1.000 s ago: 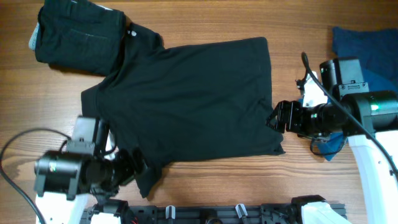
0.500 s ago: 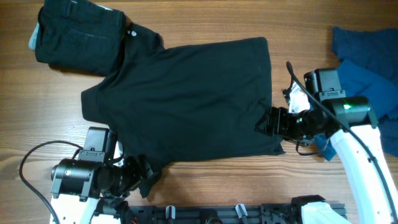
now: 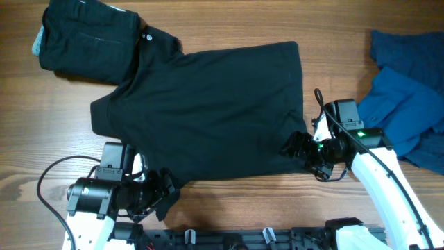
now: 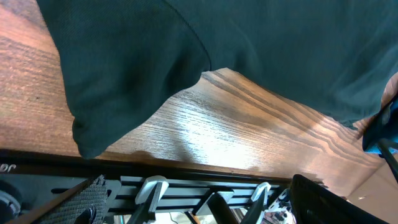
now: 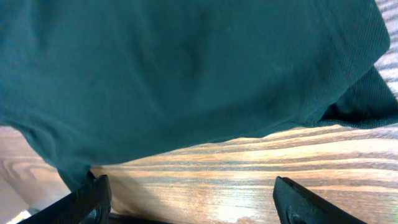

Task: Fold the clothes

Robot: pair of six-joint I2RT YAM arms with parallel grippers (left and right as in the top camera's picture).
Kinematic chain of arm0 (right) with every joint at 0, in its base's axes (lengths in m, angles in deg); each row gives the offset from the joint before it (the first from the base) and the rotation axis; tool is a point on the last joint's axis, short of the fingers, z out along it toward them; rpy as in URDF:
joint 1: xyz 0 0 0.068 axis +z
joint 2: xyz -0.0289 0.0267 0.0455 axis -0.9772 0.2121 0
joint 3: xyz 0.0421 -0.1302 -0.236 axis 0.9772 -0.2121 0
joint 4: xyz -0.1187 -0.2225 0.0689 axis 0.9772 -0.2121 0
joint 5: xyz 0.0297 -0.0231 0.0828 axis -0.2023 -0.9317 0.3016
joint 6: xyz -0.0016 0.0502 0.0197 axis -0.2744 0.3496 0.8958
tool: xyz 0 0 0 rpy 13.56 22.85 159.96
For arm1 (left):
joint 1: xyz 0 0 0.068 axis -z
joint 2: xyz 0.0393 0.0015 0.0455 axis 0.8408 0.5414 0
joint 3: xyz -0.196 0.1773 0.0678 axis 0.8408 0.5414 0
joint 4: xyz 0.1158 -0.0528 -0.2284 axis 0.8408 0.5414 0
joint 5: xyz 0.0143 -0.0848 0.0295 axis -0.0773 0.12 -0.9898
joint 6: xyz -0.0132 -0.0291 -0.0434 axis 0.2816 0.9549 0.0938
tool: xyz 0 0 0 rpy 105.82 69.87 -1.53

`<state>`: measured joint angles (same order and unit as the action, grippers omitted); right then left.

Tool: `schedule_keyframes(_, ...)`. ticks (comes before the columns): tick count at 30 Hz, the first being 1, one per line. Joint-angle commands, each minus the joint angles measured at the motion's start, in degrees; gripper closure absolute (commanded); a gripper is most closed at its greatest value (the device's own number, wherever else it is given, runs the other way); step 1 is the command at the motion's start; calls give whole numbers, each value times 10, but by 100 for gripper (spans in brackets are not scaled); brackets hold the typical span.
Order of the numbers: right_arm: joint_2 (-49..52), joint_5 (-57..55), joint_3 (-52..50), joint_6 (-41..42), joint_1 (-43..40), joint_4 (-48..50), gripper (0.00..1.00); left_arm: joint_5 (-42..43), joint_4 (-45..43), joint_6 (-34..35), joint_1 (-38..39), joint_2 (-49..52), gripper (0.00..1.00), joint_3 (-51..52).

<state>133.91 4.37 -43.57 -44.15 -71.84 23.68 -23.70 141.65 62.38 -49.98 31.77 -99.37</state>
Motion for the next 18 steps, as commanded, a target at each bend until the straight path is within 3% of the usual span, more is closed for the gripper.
schedule_keyframes(1, -1, -6, -16, 40, 1, 12, 15, 2, 57, 21, 4, -1, 6, 57)
schedule_keyframes(6, -1, -6, -18, 43, 1, 12, 12, -81, 52, 103, 4, -1, 7, 58)
schedule_keyframes(18, -1, -11, -18, 70, 1, 25, 12, -63, 39, 158, 4, 0, 8, 58)
